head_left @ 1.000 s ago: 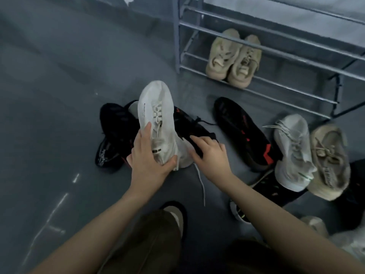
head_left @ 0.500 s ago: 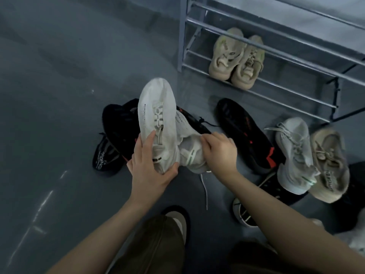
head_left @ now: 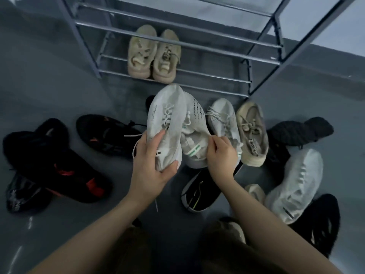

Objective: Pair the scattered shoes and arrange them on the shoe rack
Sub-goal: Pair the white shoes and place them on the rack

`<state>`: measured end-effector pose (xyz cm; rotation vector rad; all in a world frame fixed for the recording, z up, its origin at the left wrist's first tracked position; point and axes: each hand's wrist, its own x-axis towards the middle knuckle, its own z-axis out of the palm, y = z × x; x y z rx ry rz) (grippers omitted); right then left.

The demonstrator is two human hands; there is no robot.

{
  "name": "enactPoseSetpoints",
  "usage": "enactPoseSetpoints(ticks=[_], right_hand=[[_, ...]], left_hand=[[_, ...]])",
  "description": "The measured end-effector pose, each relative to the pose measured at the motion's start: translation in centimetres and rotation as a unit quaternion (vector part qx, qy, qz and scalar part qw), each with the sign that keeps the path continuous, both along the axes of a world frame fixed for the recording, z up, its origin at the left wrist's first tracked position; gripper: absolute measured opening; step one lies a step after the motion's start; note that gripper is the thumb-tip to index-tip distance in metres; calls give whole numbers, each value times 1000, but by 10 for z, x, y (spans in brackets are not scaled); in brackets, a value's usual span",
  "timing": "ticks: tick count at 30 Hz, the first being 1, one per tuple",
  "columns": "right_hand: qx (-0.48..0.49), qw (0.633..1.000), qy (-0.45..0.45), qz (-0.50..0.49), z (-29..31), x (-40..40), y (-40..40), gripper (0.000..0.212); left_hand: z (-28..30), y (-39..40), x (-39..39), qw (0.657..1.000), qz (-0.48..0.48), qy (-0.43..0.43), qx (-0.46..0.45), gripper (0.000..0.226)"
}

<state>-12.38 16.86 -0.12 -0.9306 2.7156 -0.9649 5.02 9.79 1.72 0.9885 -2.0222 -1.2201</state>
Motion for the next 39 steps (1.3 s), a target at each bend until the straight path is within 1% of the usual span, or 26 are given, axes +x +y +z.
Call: enactPoseSetpoints(ticks=[2,4,6,8,11,14,17,19,21,23,25,28,31,36,39], right_hand=[[51,998,21,15,-4,-8,8,22],[95,992,75,43,-6,-12,13,20],[87,989,114,47,-5,-14,15,15],[75,992,95,45,0,-17,18,16],[65,995,55,58,5,-21,35,23],[46,995,58,59,12,-23,64,27],[44,998,45,6,16,-29,98,30],[71,996,42,-35,14,-36,124,33],[131,988,31,-78,8,-47,151,44],[214,968,2,-131,-1,-60,177,64],[259,950,-41,-168,-10,-69,194,82],[263,946,-61,-179,-24,-72,203,97],[244,945,-75,-205,-27,-76,207,105],[221,949,-105,-199,-23,-78,210,113],[214,954,-105,-181,-20,-79,212,104]], left_hand=[[-2,0,-5,1000,-5,-18,-3,71],[-3,0,-5,999,2,-29,-17,70],[-3,1,-3,999,15,-34,-35,69],[-1,4,-4,999,14,-36,-36,68],[4,12,-13,998,-24,-41,-44,69],[6,28,-31,995,-77,-33,-56,70],[5,44,-51,989,-123,-25,-72,68],[6,55,-66,985,-150,-27,-78,66],[7,66,-81,980,-177,-28,-89,63],[10,78,-96,973,-206,-37,-93,60],[12,89,-110,968,-227,-60,-89,57],[9,100,-126,962,-243,-85,-89,53],[4,107,-139,962,-238,-92,-94,52],[-8,108,-156,956,-236,-129,-113,59],[-15,108,-160,949,-235,-175,-116,79]])
